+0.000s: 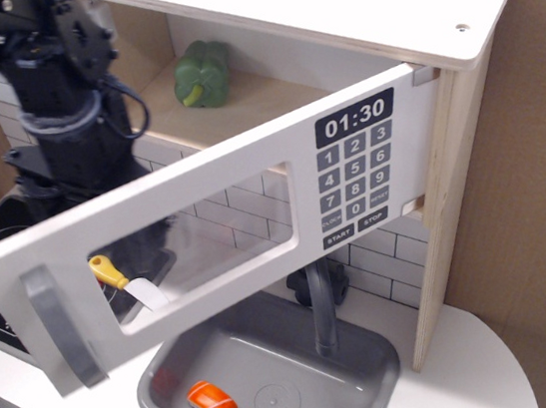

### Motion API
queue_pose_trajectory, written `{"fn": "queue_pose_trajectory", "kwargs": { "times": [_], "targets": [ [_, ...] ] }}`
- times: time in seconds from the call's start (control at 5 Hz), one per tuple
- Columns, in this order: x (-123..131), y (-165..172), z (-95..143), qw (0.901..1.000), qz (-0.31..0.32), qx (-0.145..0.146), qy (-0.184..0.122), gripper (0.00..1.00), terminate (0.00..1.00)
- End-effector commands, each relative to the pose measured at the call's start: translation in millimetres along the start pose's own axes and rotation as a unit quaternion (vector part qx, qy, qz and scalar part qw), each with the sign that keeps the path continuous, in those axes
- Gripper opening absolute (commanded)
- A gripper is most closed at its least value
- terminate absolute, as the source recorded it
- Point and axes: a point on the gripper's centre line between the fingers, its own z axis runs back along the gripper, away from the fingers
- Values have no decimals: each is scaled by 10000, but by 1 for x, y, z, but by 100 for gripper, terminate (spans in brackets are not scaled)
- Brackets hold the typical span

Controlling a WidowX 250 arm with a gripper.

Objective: Open microwave

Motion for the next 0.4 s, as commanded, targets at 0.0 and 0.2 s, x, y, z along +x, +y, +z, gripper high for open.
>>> {"fn": "queue_pose_trajectory", "kwargs": {
  "times": [0.0,0.2],
  "targets": [
    [17,12,25,9992,269,-44,-307,100,0],
    [30,16,34,9978,529,-29,-402,100,100]
  ]
}}
